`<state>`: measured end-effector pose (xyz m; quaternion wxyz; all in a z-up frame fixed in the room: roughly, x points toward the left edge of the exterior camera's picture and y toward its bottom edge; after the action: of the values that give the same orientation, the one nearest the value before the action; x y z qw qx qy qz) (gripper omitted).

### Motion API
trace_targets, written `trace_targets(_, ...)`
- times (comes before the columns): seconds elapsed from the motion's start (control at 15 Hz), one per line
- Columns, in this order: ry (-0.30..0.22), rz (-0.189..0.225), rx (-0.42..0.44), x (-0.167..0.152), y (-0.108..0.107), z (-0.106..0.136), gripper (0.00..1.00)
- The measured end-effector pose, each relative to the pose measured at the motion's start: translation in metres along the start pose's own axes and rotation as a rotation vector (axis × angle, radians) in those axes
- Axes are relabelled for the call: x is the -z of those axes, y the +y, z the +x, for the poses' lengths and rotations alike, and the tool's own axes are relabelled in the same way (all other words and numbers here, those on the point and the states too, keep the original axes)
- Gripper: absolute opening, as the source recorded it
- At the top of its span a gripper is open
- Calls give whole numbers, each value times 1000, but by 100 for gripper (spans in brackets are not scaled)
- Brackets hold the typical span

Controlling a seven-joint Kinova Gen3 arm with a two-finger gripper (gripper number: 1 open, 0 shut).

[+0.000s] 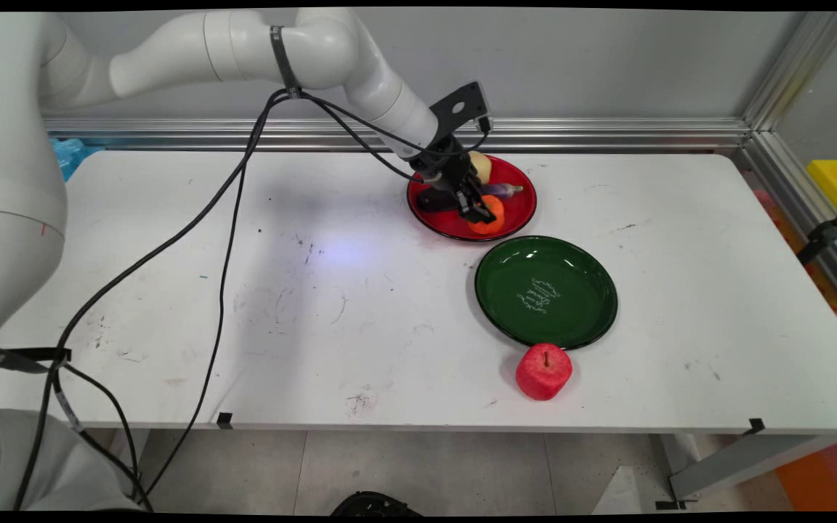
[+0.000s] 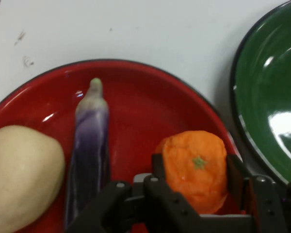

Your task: Place the picked object on the red plate

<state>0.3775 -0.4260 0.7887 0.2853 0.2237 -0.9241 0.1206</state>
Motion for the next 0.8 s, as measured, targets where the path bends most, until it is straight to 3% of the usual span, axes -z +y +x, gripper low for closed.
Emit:
trace_targets(0.47,-5,5,6,-11,-16,-16,0)
trace_targets(0.53,-4,5,7,-13,-18,-17,100)
trace_targets(0.8,3,7,16,-16,-23,-19,100)
